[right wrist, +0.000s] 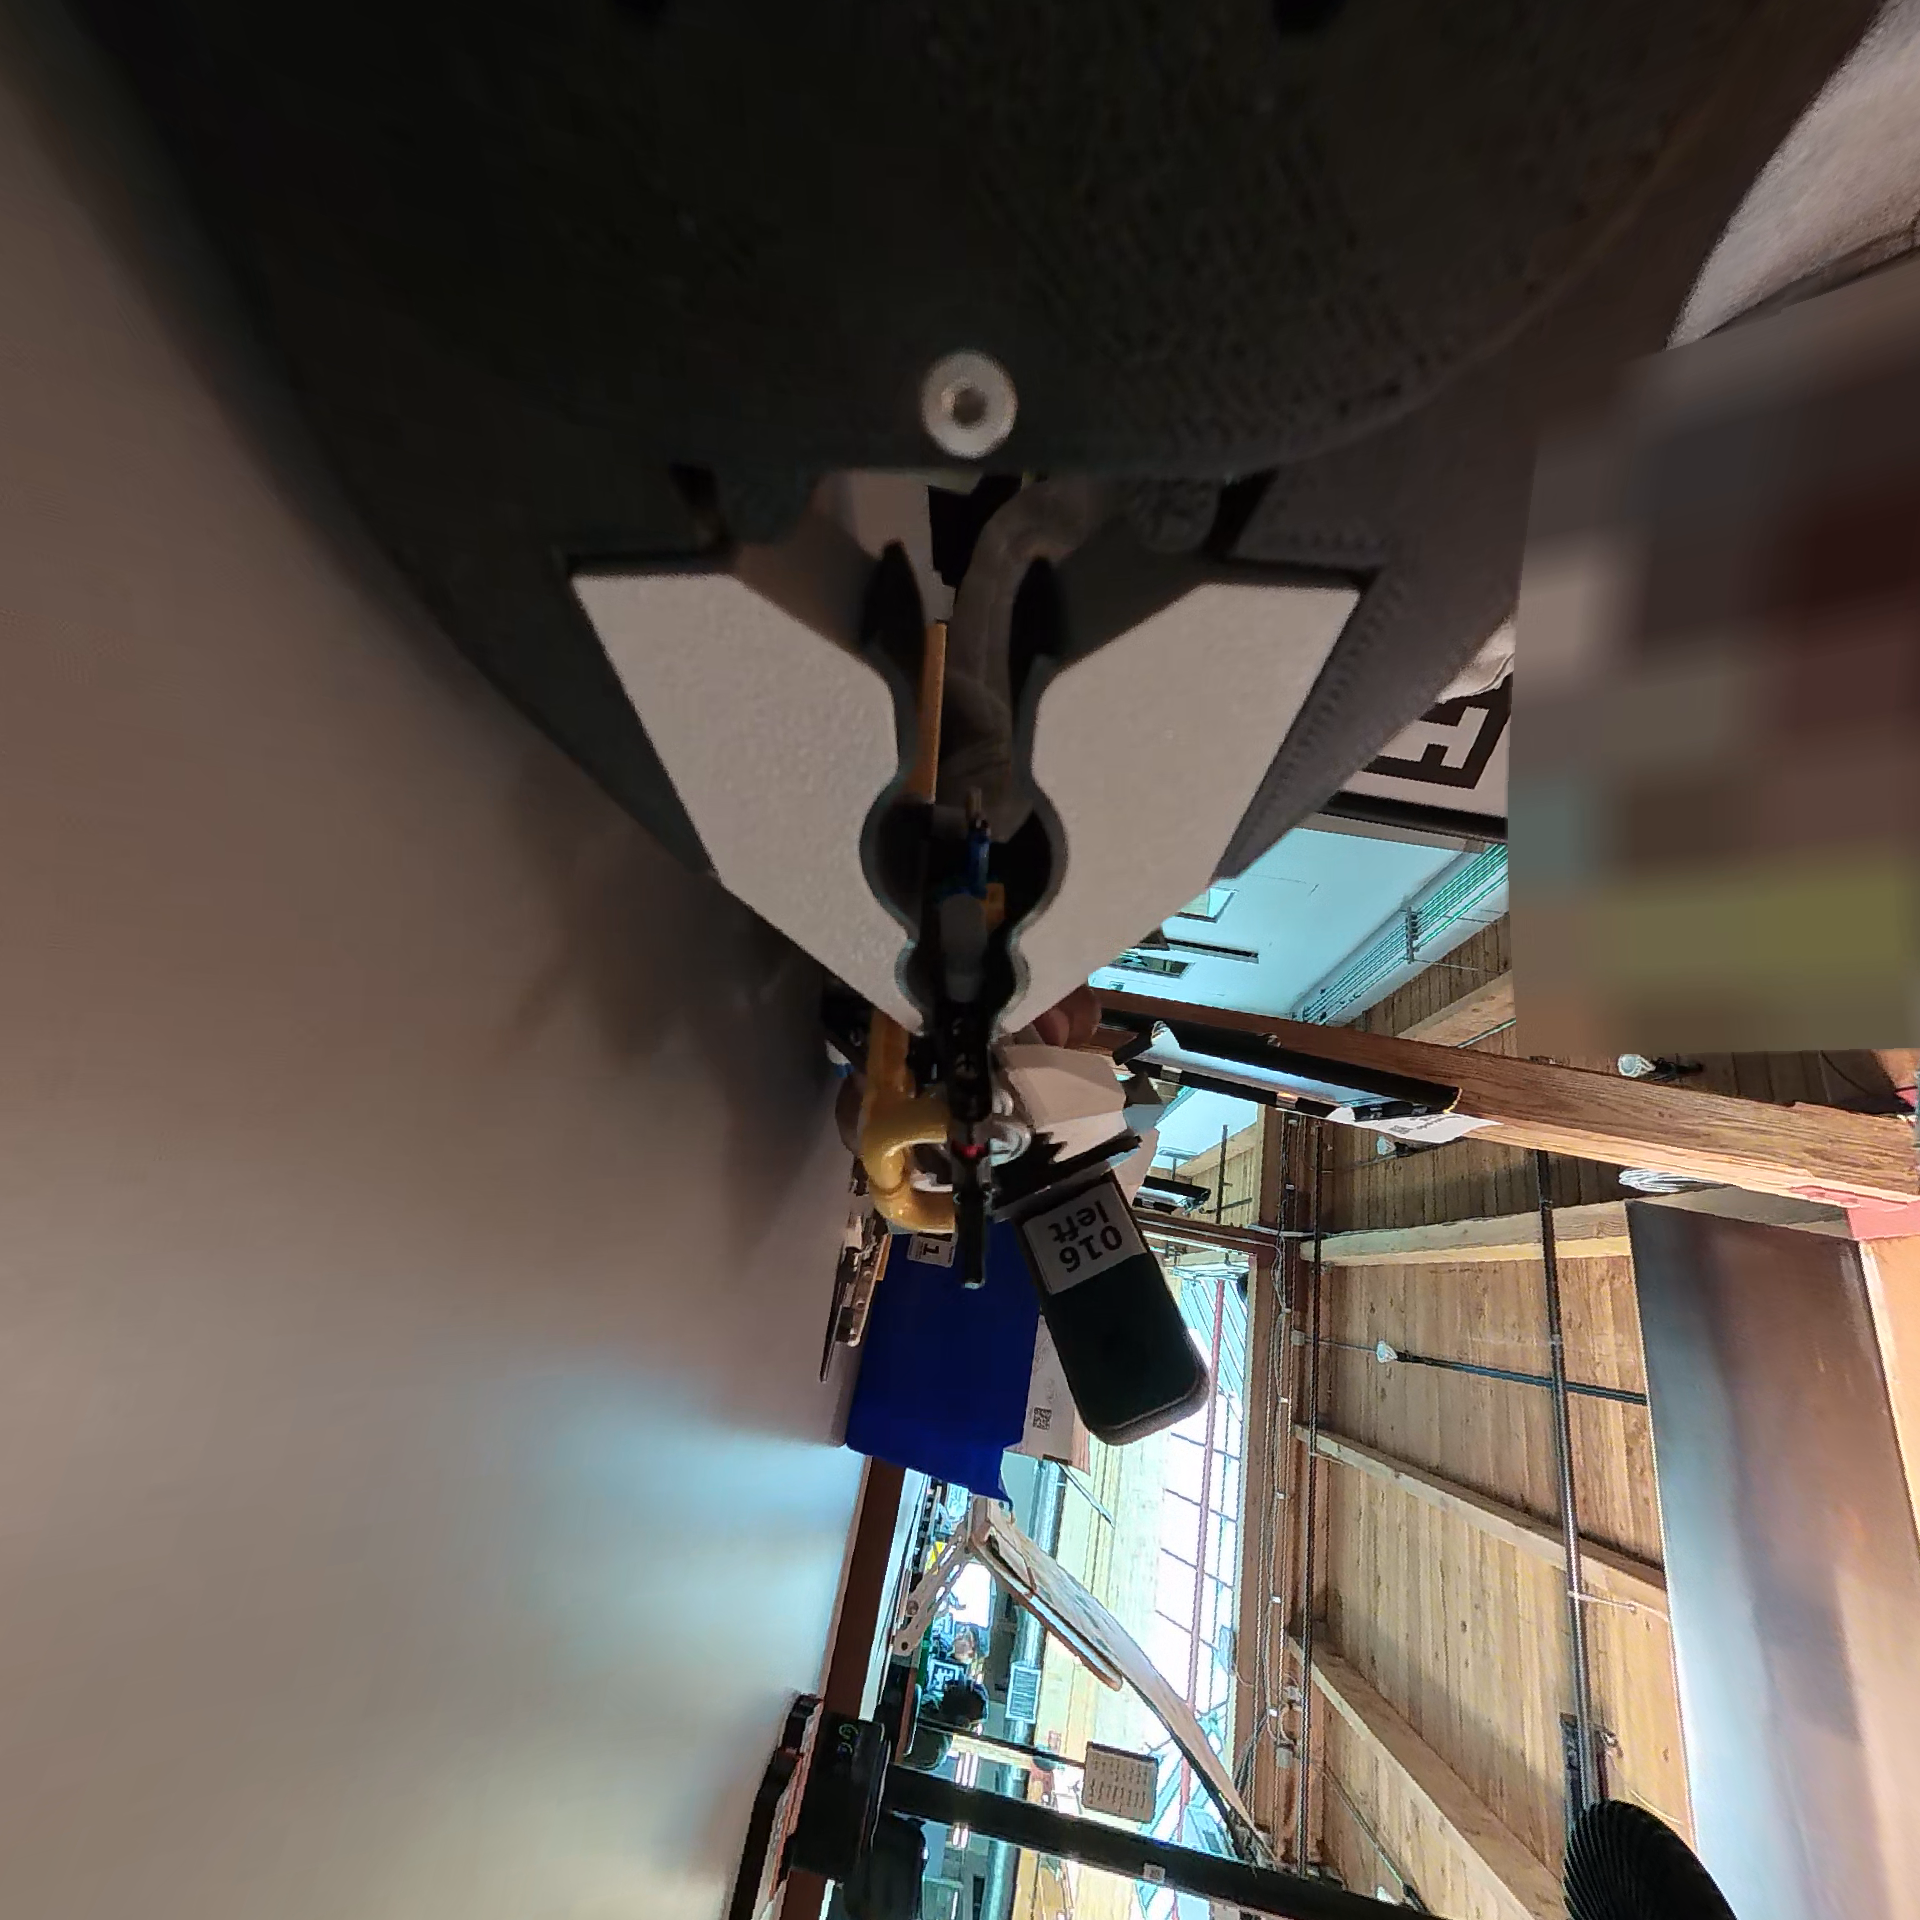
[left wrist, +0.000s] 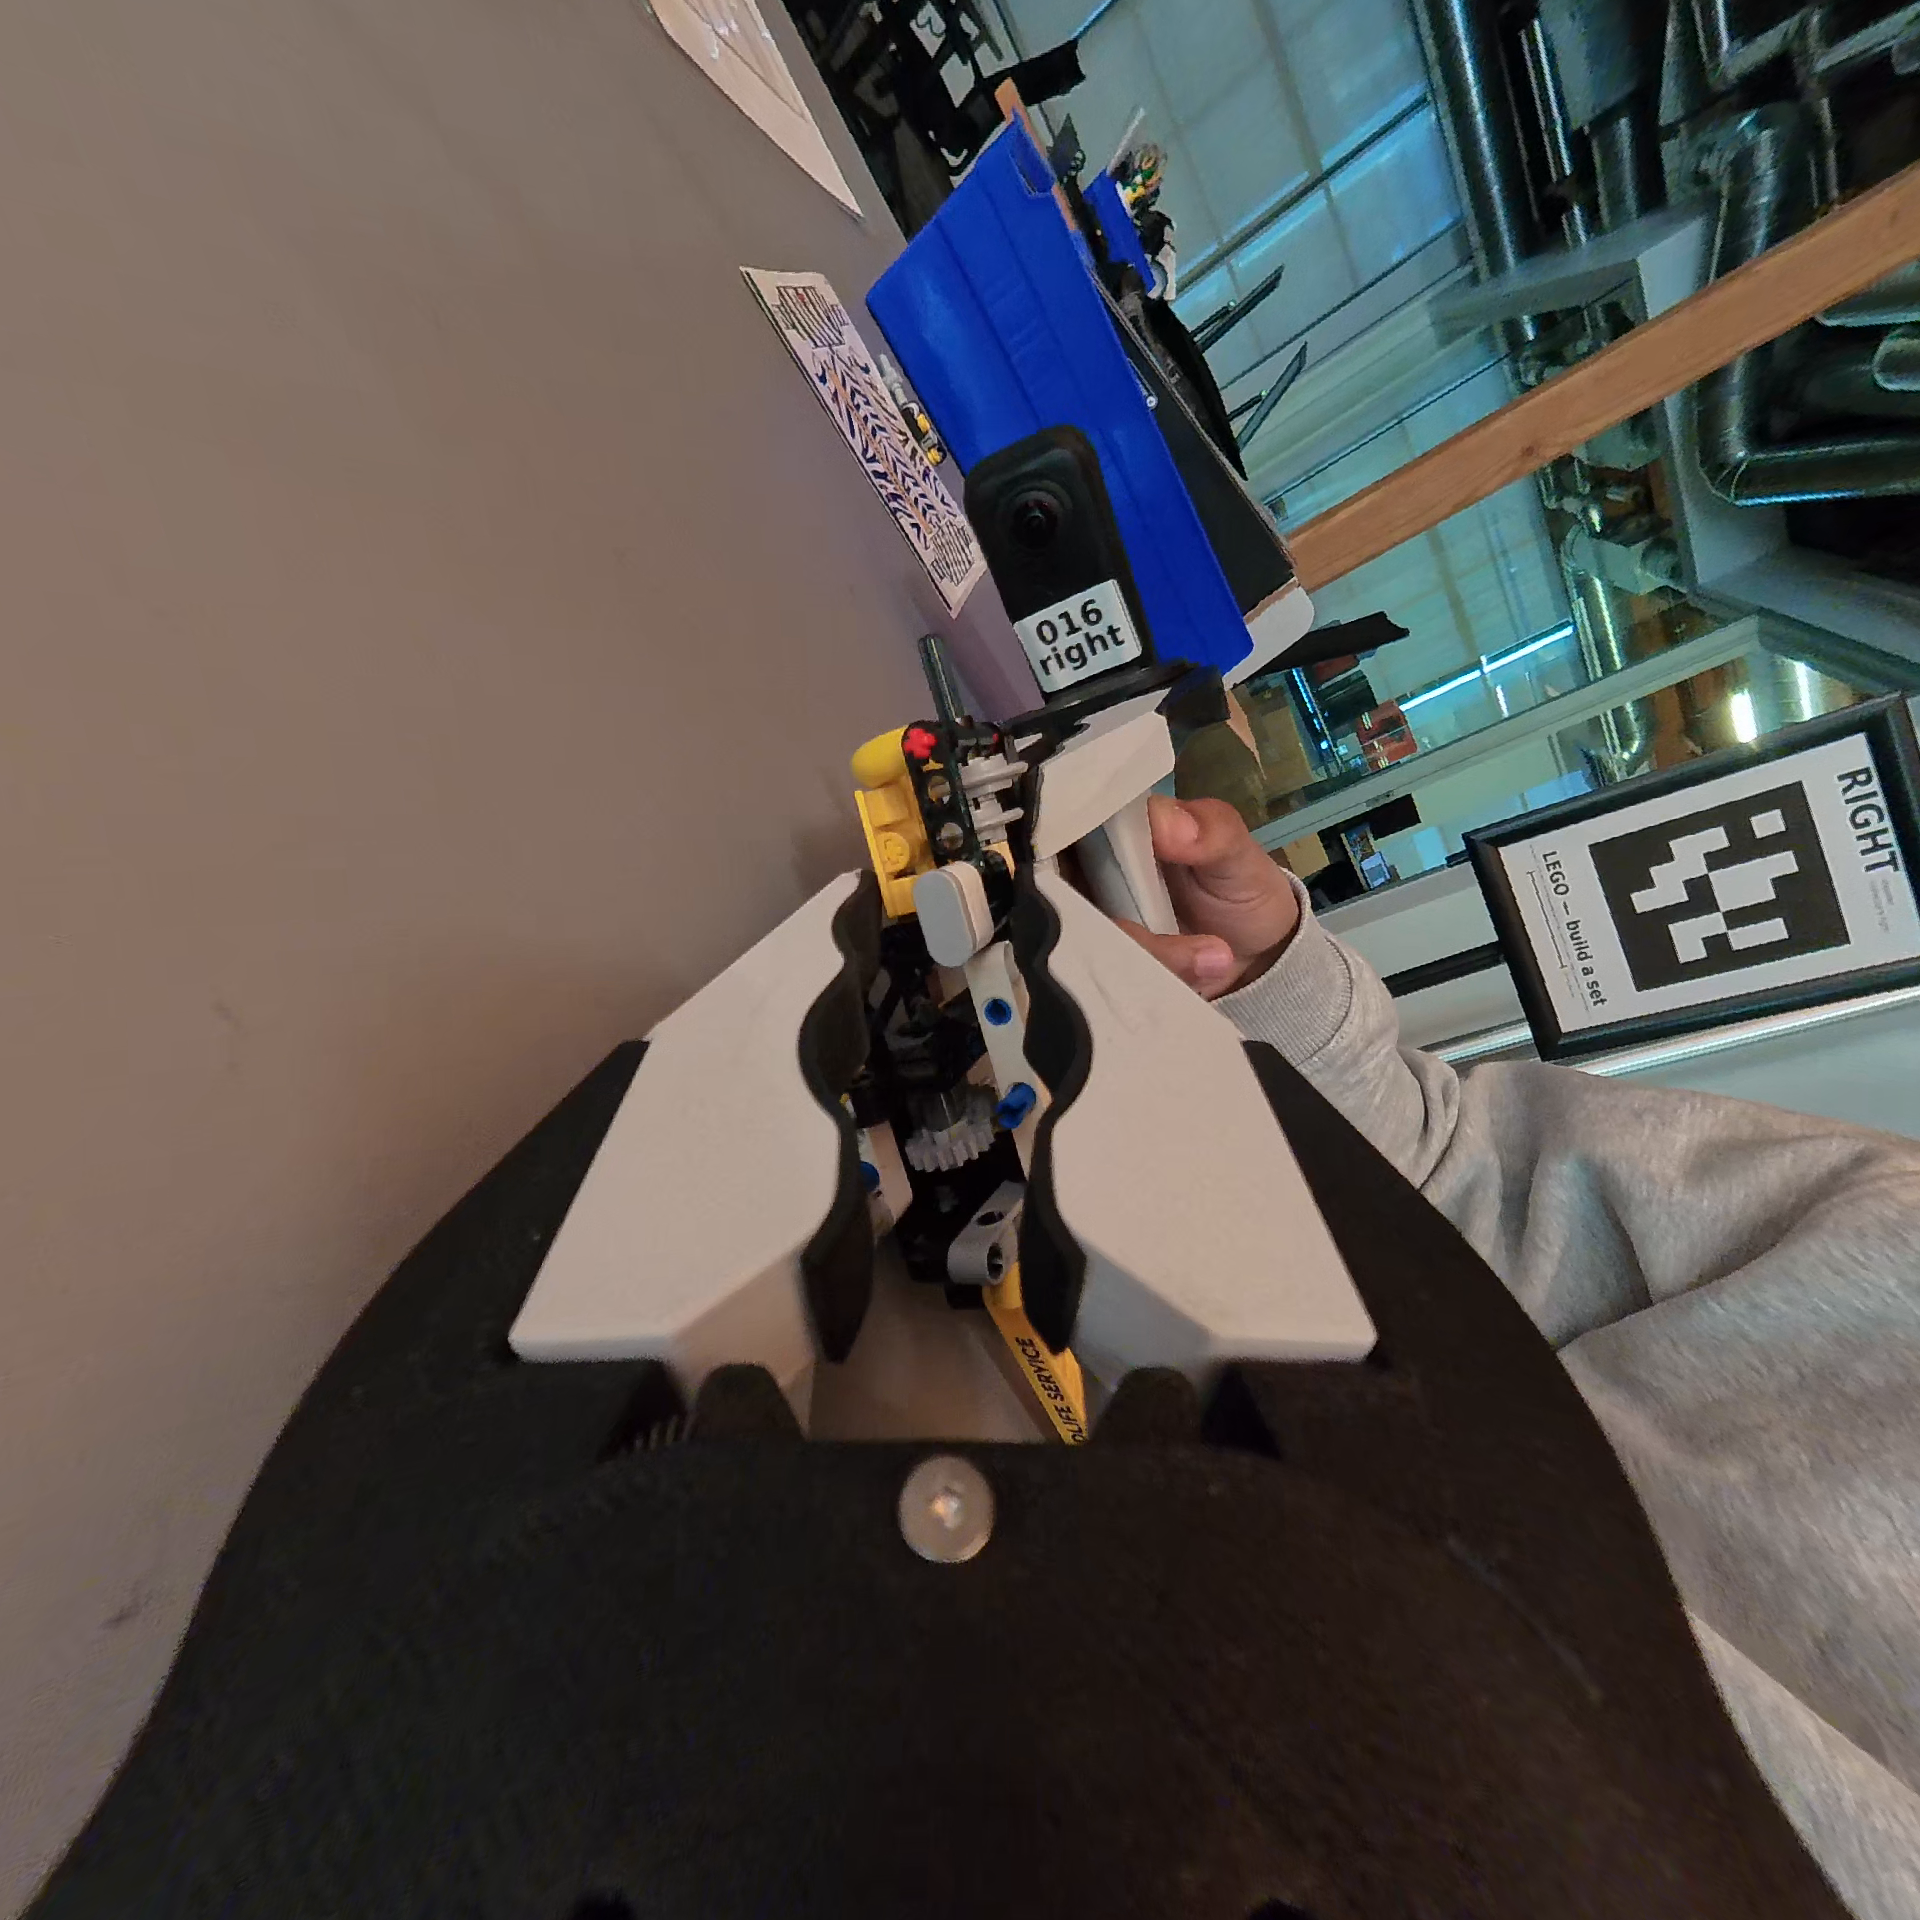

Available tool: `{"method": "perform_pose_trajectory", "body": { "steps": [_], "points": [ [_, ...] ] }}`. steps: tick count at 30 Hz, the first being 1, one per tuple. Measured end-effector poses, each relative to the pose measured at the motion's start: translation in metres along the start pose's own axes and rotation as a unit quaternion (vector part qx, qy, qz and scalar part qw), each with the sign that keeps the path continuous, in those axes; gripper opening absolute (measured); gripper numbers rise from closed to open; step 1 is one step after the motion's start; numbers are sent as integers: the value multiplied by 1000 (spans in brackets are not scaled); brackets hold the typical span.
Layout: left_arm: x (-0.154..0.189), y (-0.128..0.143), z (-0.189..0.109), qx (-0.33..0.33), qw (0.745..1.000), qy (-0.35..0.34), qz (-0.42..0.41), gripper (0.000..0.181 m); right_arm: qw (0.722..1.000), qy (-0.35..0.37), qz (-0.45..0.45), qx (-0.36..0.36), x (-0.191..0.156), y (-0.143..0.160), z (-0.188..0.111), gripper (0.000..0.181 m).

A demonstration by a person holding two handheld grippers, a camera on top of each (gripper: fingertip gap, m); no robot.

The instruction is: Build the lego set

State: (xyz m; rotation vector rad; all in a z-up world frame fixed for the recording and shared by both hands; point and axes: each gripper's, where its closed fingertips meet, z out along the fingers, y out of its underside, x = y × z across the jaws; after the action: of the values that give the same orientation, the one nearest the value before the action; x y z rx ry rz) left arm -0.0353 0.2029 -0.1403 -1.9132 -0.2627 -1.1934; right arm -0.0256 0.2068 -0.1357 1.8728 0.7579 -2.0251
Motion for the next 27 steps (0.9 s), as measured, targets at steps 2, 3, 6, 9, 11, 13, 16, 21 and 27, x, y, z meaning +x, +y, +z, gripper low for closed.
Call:
{"method": "perform_pose_trajectory", "body": {
  "steps": [2,3,6,9,11,13,16,21,27],
  "points": [
    [0,0,0,0,1000,0,-1,25,1000,3,-3,1,0,0,0,6],
    [0,0,0,0,1000,0,-1,25,1000,3,-4,2,0,0,0,6],
    [0,0,1,-1,1000,-1,-1,25,1000,4,-4,3,0,-1,0,4],
    [-1,0,1,0,1000,-1,-2,25,1000,5,-5,8,1,-2,0,5],
    [-1,0,1,0,1000,0,-4,25,1000,5,-7,10,1,-2,1,6],
    [-1,0,1,-1,1000,0,-6,25,1000,7,-8,10,1,-2,2,5],
    [0,2,2,-6,1000,2,-6,25,1000,12,-14,6,1,0,3,5],
    [-1,1,4,-1,1000,0,-11,25,1000,14,-14,10,2,-1,4,4],
    [-1,-1,3,4,1000,3,-19,25,1000,11,-18,16,0,-2,5,8]
  ]
}}
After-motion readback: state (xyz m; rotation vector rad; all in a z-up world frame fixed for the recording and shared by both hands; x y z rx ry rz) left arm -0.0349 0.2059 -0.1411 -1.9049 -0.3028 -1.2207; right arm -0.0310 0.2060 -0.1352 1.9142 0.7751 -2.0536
